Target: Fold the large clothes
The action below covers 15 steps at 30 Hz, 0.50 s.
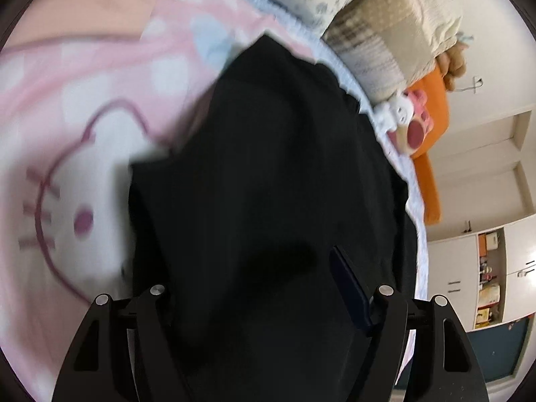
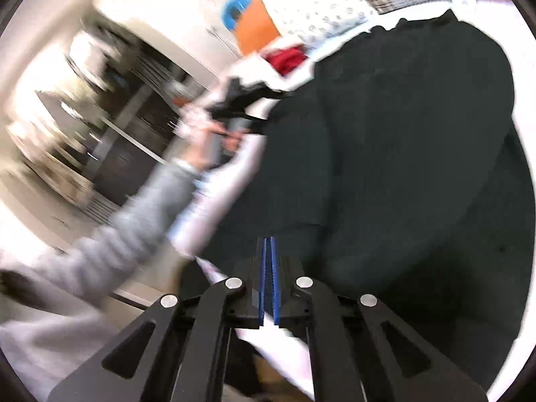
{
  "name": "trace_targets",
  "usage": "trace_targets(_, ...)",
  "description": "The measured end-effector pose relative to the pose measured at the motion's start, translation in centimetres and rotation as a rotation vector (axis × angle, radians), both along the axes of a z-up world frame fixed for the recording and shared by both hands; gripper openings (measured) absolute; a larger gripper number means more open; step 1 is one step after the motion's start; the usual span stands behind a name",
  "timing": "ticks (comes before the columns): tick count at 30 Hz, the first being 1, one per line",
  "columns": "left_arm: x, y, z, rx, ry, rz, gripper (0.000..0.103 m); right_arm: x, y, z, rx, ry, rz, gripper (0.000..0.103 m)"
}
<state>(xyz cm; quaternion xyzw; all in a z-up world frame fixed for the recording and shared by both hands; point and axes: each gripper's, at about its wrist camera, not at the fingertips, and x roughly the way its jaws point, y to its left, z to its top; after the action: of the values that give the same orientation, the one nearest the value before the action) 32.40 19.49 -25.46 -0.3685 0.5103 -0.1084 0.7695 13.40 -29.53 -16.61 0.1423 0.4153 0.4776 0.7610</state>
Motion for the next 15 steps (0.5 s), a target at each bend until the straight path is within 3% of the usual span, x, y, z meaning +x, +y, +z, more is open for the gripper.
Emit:
trace_targets(1, -1.0, -0.4, -0.2, -0.004, -0.001, -0.011, 0.074, 0.2, 0.5, -0.2, -0.037, -0.006, -0.014, 0.013)
trace_targets(2, -1.8, -0.6, -0.2, -0.006, -0.005, -0.019, 0.075, 0.2, 0.9, -0.1, -0.052, -0.011, -0.017, 0.034)
trace_targets(4, -4.1, -0.8, -0.1, -0.016, -0.014, -0.024, 0.076, 0.5, 2.4, -0.2, -0.138, -0.056, -0.038, 0.060)
trace_targets(7, -6.5, -1.1, 0.0, 0.015, 0.002, -0.014, 0.079, 1.4, 5.3, -1.5, -0.258, -0.056, -0.014, 0.055)
trace_targets(9, -7.6, -1.4, 0.0, 0.014, -0.002, -0.014, 0.079, 1.8, 6.5, -2.6, -0.276, -0.028, 0.019, 0.052)
trace_targets(10, -8.2, -1.5, 0.0, 0.002, -0.008, -0.012, 0.079, 2.0, 7.0, -3.0, -0.296, -0.034, 0.029, 0.036)
trace_targets(11, -8.5, -1.5, 0.0, -0.005, -0.010, -0.011, 0.079, 2.3, 7.4, -3.0, -0.308, -0.040, 0.039, 0.028)
trace_targets(15, -9.9, -1.8, 0.2, -0.010, -0.002, -0.010, 0.079, 3.1, 7.1, -1.7, -0.277, -0.032, 0.031, 0.009)
